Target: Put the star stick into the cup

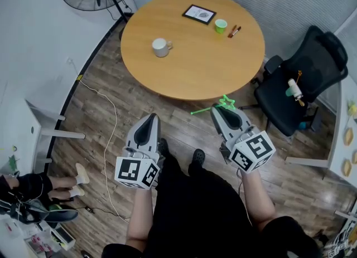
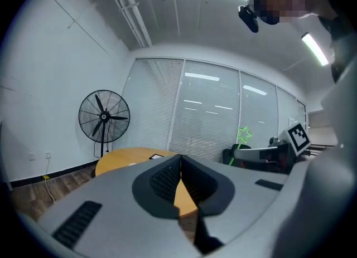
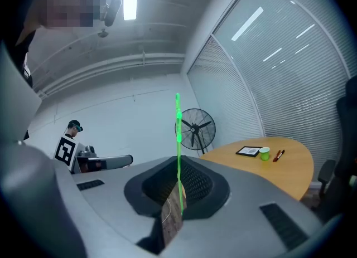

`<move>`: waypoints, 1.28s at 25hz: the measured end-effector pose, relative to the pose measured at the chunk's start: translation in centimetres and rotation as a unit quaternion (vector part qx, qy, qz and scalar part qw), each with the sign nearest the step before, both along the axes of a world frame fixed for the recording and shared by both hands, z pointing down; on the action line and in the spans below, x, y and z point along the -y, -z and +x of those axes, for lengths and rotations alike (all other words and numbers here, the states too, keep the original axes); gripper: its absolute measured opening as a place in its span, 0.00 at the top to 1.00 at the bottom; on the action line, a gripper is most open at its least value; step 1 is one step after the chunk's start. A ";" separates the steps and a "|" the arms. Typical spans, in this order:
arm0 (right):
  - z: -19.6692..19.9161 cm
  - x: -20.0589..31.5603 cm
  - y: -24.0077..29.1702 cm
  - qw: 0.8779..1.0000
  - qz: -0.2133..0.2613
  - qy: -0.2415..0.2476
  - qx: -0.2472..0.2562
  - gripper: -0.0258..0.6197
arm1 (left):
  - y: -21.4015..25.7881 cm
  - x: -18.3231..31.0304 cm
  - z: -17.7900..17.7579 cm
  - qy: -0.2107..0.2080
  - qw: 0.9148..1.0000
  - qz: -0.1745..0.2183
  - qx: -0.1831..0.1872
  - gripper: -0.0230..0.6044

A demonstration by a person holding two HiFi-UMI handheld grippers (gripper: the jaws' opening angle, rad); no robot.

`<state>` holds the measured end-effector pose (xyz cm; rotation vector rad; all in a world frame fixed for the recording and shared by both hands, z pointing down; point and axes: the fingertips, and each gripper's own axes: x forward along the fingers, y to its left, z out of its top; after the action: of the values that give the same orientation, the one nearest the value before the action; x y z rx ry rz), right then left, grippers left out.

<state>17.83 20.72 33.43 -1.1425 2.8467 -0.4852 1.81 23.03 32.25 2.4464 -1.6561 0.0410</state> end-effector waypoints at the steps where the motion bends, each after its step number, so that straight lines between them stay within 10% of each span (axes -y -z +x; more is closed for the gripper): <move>1: 0.0 0.1 0.0 1.000 -0.002 -0.001 0.003 0.92 | -0.1 0.0 -0.2 0.001 1.000 -0.001 -0.001 0.97; 32: -10.3 15.0 1.3 0.998 -0.012 -0.057 -0.011 0.92 | -0.8 16.1 -10.3 -0.058 0.998 -0.014 -0.015 0.97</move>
<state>7.50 5.76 32.15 -1.3145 2.7813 -0.5050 -8.50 6.97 33.06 2.5071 -1.4912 0.0429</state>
